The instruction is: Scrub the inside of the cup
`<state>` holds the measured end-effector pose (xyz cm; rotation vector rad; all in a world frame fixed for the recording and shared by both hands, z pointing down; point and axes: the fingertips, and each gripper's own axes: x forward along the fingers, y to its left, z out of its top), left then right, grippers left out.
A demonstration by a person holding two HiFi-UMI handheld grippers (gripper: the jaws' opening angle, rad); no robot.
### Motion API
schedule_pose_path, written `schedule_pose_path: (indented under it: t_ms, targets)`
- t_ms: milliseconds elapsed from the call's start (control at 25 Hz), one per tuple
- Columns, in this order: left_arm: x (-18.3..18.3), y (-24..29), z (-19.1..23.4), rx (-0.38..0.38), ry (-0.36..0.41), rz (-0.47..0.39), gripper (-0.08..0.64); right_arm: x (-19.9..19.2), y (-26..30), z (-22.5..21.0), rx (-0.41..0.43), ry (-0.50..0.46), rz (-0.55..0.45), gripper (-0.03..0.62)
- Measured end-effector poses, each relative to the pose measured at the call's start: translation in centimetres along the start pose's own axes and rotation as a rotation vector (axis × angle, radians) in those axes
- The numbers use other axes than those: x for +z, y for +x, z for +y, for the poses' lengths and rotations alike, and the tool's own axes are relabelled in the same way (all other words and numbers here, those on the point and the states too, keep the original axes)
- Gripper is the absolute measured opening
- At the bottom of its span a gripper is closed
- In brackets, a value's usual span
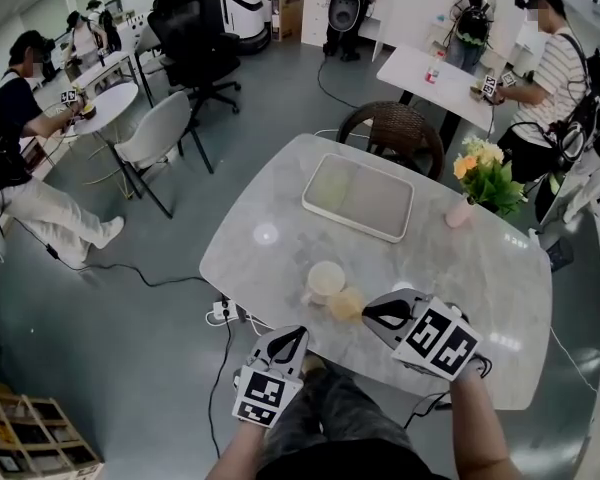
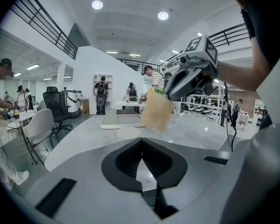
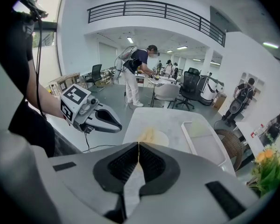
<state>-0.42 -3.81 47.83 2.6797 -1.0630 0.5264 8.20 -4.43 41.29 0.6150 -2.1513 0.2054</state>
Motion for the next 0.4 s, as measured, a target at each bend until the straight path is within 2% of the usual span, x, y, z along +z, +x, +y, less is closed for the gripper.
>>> schedule_pose_path:
  t_ms: [400]
  targets:
    - [-1.9, -1.0, -1.9, -0.004, -0.022, 0.008, 0.012, -1.3, -0.4, 2.5, -0.014, 0.025, -0.026, 0.023]
